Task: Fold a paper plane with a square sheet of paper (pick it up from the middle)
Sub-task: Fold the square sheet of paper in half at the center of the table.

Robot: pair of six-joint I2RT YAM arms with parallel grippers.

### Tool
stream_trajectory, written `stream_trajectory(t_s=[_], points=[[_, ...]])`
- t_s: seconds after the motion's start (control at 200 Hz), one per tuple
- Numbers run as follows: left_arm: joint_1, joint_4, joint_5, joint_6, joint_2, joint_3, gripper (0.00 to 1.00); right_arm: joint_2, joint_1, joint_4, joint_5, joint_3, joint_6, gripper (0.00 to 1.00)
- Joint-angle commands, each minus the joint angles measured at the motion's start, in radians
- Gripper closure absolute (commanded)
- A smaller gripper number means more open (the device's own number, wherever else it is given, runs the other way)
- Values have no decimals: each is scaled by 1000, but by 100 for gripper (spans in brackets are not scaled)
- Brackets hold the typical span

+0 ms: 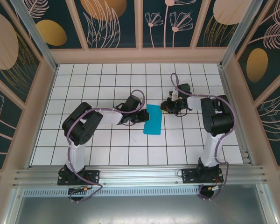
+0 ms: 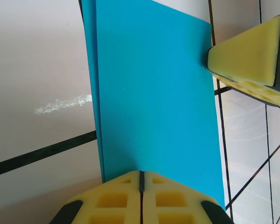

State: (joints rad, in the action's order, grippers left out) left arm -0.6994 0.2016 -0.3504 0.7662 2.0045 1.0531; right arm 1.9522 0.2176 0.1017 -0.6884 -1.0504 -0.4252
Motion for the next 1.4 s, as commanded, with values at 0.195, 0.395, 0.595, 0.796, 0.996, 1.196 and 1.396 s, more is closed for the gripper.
stream_trajectory(t_s=[0.195,0.395,0.595,0.796,0.996,1.196,1.396], points=[[-12,-137,40,-18,71,-40,91,-11,7,16,-14,-61,5,83],[-11,-119,37,-8,74,-54,91,65,5,-6,24,-71,-9,83],[-12,-116,40,-13,77,-57,91,78,2,-3,35,-45,-10,83],[-12,-116,37,-18,81,-56,91,-36,3,4,17,-28,-28,82],[-11,-109,47,-16,73,-62,91,-130,30,-30,-10,67,-63,82],[-12,-105,41,-16,81,-58,91,-131,85,-79,12,162,-92,82],[-12,-110,46,-15,80,-61,91,-93,90,-50,63,180,-72,82]])
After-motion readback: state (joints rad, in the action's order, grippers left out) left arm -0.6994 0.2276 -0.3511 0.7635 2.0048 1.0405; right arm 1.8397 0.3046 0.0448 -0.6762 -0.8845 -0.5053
